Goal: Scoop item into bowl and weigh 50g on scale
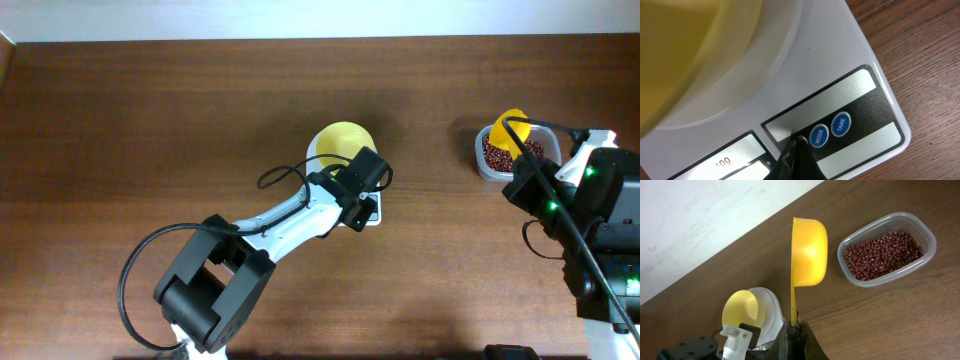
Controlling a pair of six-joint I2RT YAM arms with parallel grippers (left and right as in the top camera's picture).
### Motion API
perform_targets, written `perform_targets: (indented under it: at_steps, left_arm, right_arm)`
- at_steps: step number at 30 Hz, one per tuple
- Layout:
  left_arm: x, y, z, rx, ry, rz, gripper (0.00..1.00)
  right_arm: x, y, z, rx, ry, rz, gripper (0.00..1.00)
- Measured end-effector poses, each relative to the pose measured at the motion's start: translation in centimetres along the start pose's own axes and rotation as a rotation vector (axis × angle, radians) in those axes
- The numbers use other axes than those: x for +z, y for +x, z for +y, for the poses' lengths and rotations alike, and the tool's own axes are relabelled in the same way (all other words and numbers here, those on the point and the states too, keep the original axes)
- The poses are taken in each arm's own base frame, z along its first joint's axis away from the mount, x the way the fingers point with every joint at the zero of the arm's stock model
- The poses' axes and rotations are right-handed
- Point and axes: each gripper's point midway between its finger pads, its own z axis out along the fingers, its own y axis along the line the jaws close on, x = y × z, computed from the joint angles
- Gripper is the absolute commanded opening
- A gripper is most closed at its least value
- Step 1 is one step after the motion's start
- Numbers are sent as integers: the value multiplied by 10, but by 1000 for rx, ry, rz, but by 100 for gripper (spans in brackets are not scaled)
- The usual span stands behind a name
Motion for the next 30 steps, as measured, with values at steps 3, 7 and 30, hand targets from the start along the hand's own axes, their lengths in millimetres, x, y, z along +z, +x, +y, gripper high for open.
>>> perform_targets:
  at_steps: [3, 7, 30]
  left_arm:
    - [0, 0, 0, 0, 0, -1, 0]
    - [1, 1, 0, 0, -1, -1, 0]
    - [1, 8, 1, 2, -5, 14, 0]
  right_arm:
    - [0, 0, 0, 0, 0, 0, 4]
    - [0, 0, 0, 0, 0, 0, 4]
    - [0, 2, -1, 2, 5, 9, 4]
